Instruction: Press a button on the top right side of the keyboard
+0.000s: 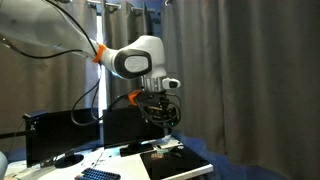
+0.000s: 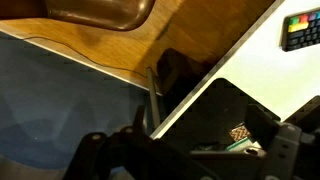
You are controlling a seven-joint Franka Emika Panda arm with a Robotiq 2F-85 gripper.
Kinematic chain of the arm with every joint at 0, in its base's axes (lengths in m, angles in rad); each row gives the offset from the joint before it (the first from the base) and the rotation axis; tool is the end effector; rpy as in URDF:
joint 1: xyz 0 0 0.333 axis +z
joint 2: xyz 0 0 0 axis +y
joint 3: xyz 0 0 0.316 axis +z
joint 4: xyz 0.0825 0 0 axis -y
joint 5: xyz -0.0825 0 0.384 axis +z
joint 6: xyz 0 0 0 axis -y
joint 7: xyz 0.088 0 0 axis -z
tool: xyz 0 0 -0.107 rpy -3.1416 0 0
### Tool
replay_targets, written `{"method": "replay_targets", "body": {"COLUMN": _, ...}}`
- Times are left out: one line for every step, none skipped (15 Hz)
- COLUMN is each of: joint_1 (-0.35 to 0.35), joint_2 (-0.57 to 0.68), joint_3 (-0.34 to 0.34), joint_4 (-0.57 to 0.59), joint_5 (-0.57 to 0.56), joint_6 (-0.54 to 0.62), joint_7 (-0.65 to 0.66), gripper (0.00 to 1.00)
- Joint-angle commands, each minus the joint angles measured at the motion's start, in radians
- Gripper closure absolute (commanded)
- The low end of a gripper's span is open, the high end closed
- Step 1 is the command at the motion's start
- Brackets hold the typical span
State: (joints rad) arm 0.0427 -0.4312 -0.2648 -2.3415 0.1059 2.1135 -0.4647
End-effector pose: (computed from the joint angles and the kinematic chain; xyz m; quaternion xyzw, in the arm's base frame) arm 0.4311 -0.1019 0.5113 -0.9850 -0.1034 -0.1214 0.0661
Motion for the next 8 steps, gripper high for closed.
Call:
{"method": "replay_targets", "body": {"joint_1": -0.022, "joint_2": 0.003, "joint_3": 0.019, "joint_4": 0.002, "joint_5": 0.01, "joint_6": -0.002, "joint_7": -0.008, "gripper": 0.0}}
{"method": "replay_targets", "body": {"joint_1": -0.022, "joint_2": 0.003, "joint_3": 0.019, "joint_4": 0.002, "joint_5": 0.01, "joint_6": -0.002, "joint_7": -0.008, "gripper": 0.0}}
{"method": "replay_targets", "body": {"joint_1": -0.022, "joint_2": 0.003, "joint_3": 0.019, "joint_4": 0.002, "joint_5": 0.01, "joint_6": -0.002, "joint_7": -0.008, "gripper": 0.0}}
{"method": "replay_targets", "body": {"joint_1": -0.022, "joint_2": 0.003, "joint_3": 0.019, "joint_4": 0.002, "joint_5": 0.01, "joint_6": -0.002, "joint_7": -0.008, "gripper": 0.0}}
{"method": "replay_targets", "body": {"joint_1": -0.022, "joint_2": 0.003, "joint_3": 0.019, "joint_4": 0.002, "joint_5": 0.01, "joint_6": -0.002, "joint_7": -0.008, "gripper": 0.0}}
{"method": "replay_targets", "body": {"joint_1": -0.022, "joint_2": 0.003, "joint_3": 0.019, "joint_4": 0.002, "joint_5": 0.01, "joint_6": -0.002, "joint_7": -0.008, "gripper": 0.0}}
{"method": "replay_targets", "body": {"joint_1": -0.022, "joint_2": 0.003, "joint_3": 0.019, "joint_4": 0.002, "joint_5": 0.01, "joint_6": -0.002, "joint_7": -0.008, "gripper": 0.0}}
{"method": "replay_targets", "body": {"joint_1": -0.008, "joint_2": 0.003, "joint_3": 0.039, "joint_4": -0.011, "joint_5": 0.01, "joint_6": -0.002, "joint_7": -0.006, "gripper": 0.0}}
